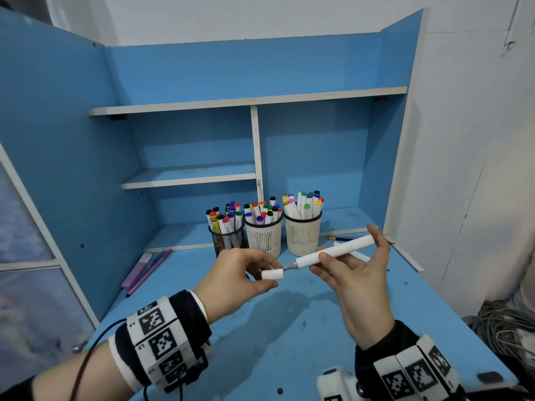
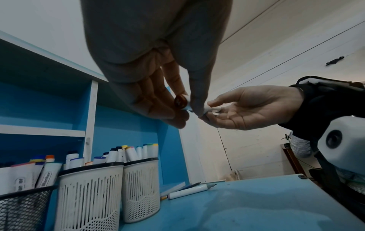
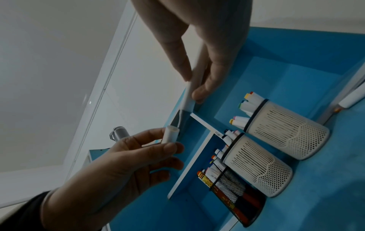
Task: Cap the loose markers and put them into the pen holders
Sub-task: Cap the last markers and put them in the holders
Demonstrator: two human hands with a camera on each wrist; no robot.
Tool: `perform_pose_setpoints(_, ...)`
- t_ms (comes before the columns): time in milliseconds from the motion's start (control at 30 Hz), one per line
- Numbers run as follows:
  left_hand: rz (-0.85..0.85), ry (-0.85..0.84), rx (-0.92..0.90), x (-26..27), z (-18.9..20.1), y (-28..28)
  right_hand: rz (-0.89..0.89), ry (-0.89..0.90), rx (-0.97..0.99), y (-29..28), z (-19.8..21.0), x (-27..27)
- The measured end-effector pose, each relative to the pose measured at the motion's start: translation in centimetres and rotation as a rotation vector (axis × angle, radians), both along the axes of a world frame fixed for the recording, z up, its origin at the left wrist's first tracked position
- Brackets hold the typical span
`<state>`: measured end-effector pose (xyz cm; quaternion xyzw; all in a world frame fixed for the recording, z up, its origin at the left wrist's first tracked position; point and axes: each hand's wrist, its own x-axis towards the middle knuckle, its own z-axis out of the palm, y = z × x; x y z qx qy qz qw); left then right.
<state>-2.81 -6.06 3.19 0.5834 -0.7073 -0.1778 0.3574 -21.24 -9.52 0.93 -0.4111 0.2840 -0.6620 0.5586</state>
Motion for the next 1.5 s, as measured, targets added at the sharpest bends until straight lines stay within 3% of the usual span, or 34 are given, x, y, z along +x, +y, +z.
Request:
perform_pose_setpoints(233,0.076,0.073,-0.065,-0.4,0.1,0.5,-0.049,-0.052,-0.039,0.5,0.7,-0.5)
perform_pose_setpoints(667,0.045,0.163,-0.102,-0.3,0.1,0.3,-0.028,-0.086,-0.036,1.6,0.2,1.3)
perform_pose_setpoints(1233,0.019,0.263,-0.161,1.7,-1.2,-0.7,0.005,0.058,-0.160,1.4,-0.2,4.0)
perform_pose_setpoints(1367,0.016,0.166,-0.108,2.6,-1.7,-0.8,0.090,0.149,-0.167,0.1,-0.1,3.8)
perform_pose_setpoints(1500,0.009,0.039,-0.004,4.5,-2.1,-1.7,0.039,0.218,-0.224,-2.0,0.5,3.6)
